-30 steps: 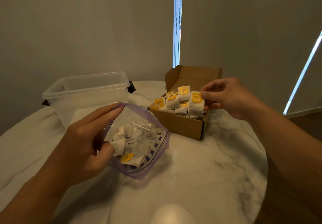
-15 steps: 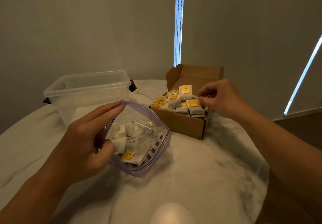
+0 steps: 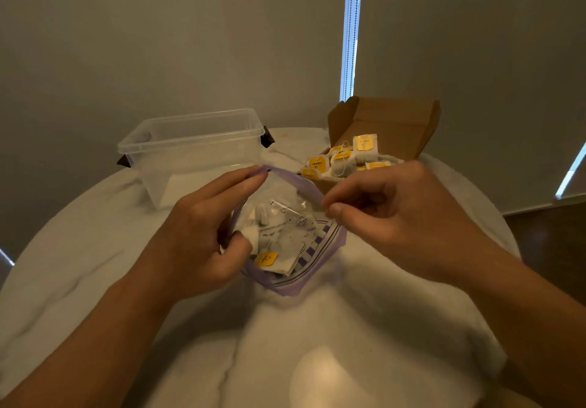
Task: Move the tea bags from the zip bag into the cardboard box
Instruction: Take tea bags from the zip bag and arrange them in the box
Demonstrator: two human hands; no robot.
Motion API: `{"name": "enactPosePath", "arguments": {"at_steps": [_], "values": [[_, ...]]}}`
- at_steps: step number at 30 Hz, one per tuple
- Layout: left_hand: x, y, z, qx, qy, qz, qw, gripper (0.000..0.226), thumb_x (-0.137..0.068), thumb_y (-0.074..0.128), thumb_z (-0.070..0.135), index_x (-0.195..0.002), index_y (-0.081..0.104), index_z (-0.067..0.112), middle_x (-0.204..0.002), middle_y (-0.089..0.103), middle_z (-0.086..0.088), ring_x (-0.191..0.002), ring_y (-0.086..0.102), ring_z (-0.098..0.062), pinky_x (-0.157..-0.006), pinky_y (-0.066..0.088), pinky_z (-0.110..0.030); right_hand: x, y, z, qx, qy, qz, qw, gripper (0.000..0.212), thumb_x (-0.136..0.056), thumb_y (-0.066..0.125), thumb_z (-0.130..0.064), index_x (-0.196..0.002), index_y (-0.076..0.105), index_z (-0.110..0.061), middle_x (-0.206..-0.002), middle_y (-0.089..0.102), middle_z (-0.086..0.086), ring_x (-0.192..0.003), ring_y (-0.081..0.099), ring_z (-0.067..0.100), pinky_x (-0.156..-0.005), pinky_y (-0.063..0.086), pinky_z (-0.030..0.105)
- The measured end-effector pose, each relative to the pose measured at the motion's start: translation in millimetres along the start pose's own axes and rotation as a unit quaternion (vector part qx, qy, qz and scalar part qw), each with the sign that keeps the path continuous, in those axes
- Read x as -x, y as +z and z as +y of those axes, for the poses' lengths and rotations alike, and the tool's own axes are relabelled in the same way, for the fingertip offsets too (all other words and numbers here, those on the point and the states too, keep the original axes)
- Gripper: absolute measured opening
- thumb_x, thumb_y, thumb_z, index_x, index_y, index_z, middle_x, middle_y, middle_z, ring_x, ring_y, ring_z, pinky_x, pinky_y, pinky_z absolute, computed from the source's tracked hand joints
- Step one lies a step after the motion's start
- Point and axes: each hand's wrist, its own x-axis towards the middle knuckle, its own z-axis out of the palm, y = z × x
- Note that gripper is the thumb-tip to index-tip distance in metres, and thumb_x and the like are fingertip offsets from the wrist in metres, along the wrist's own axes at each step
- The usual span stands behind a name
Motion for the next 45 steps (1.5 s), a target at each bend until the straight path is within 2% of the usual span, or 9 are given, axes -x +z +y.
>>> {"name": "enactPosePath", "arguments": {"at_steps": [5, 9, 12, 15, 20, 24, 30, 36, 45], "values": [[-1.8, 3.7, 5.9, -0.005, 0.022, -0.007, 1.0, 0.065, -0.075, 0.054, 0.006, -0.14, 0.052, 0.002, -0.145, 0.052, -0.007, -0.084, 0.056, 0.013, -0.072, 0.036, 0.001, -10.3, 41.7, -11.3, 0.064, 0.008, -0.122, 0.99, 0.019, -0.09, 0.067, -0.02, -0.106, 0.074, -0.025, -0.095, 0.073, -0.011, -0.085, 0.066, -0.001, -0.078, 0.056, 0.019], [-1.1, 7.6, 7.1, -0.043, 0.016, 0.006, 0.999, 0.071, -0.068, 0.059, -0.001, -0.139, 0.052, 0.0, -0.145, 0.052, -0.009, -0.104, 0.047, -0.026, -0.078, 0.031, 0.006, -34.4, 73.6, -0.3, 0.167, 0.039, -0.176, 0.969, 0.02, -0.091, 0.063, -0.029, -0.103, 0.071, -0.016, -0.094, 0.069, -0.001, -0.089, 0.062, 0.014, -0.077, 0.055, 0.031], [-1.3, 7.3, 6.3, -0.041, 0.012, 0.014, 0.999, 0.071, -0.068, 0.059, -0.002, -0.138, 0.054, 0.0, -0.144, 0.053, -0.008, -0.107, 0.044, -0.025, -0.079, 0.031, 0.006, -45.8, 84.6, 1.2, 0.202, 0.07, -0.212, 0.954, 0.023, -0.086, 0.067, -0.036, -0.092, 0.057, -0.016, -0.083, 0.055, -0.001, -0.083, 0.054, 0.019, -0.057, 0.04, 0.024], [-1.9, 6.0, 6.2, -0.034, 0.015, 0.01, 0.999, 0.071, -0.067, 0.059, -0.003, -0.138, 0.054, 0.0, -0.144, 0.053, -0.008, -0.109, 0.04, -0.014, -0.078, 0.031, 0.006, -49.8, 87.7, 0.8, 0.207, 0.095, -0.226, 0.947, 0.032, -0.08, 0.074, -0.035, -0.102, 0.058, -0.017, -0.097, 0.059, 0.004, -0.088, 0.057, 0.022, -0.063, 0.043, 0.028], [-3.0, 4.0, 7.6, -0.023, 0.017, -0.005, 1.0, 0.072, -0.068, 0.06, -0.003, -0.139, 0.053, 0.001, -0.145, 0.052, -0.006, -0.089, 0.052, 0.007, -0.074, 0.033, 0.004, -44.8, 87.9, 5.0, 0.162, 0.111, -0.211, 0.958, 0.029, -0.078, 0.076, -0.026, -0.104, 0.066, -0.016, -0.092, 0.064, 0.002, -0.085, 0.06, 0.019, -0.071, 0.055, 0.031], [-2.3, 4.9, 7.3, -0.024, 0.015, 0.001, 1.0, 0.071, -0.069, 0.057, -0.001, -0.139, 0.053, 0.002, -0.145, 0.051, -0.006, -0.105, 0.042, -0.008, -0.079, 0.031, 0.005, -39.9, 79.2, 5.0, 0.131, 0.107, -0.179, 0.969, 0.016, -0.083, 0.072, -0.026, -0.098, 0.07, -0.019, -0.089, 0.067, -0.001, -0.084, 0.062, 0.015, -0.074, 0.057, 0.032], [-1.8, 4.9, 5.4, -0.002, 0.03, -0.007, 1.0, 0.068, -0.074, 0.047, 0.018, -0.14, 0.052, 0.005, -0.145, 0.051, -0.002, -0.085, 0.051, 0.022, -0.073, 0.033, 0.005, -14.2, 59.2, 2.1, 0.072, 0.066, -0.105, 0.99, 0.008, -0.085, 0.073, -0.025, -0.091, 0.069, -0.029, -0.091, 0.065, -0.013, -0.087, 0.06, 0.003, -0.071, 0.056, 0.02], [-0.6, 9.0, 3.0, 0.005, 0.027, 0.006, 1.0, 0.067, -0.072, 0.056, 0.003, -0.139, 0.053, 0.003, -0.143, 0.053, -0.004, -0.078, 0.051, 0.023, -0.066, 0.035, 0.002, -14.7, 55.8, 2.3, 0.014, 0.05, -0.009, 0.999, 0.011, -0.083, 0.075, -0.025, -0.093, 0.071, -0.029, -0.088, 0.067, -0.015, -0.08, 0.063, -0.002, -0.067, 0.052, 0.011], [0.6, 7.8, 0.1, 0.018, 0.013, 0.01, 1.0, 0.068, -0.076, 0.045, 0.022, -0.143, 0.051, 0.013, -0.147, 0.049, 0.008, -0.048, 0.05, -0.014, -0.051, 0.046, -0.021, -16.7, 60.6, 9.2, 0.025, 0.053, -0.012, 0.998, 0.014, -0.088, 0.07, -0.022, -0.1, 0.072, -0.027, -0.092, 0.071, -0.009, -0.085, 0.065, 0.002, -0.077, 0.058, 0.025]]}}
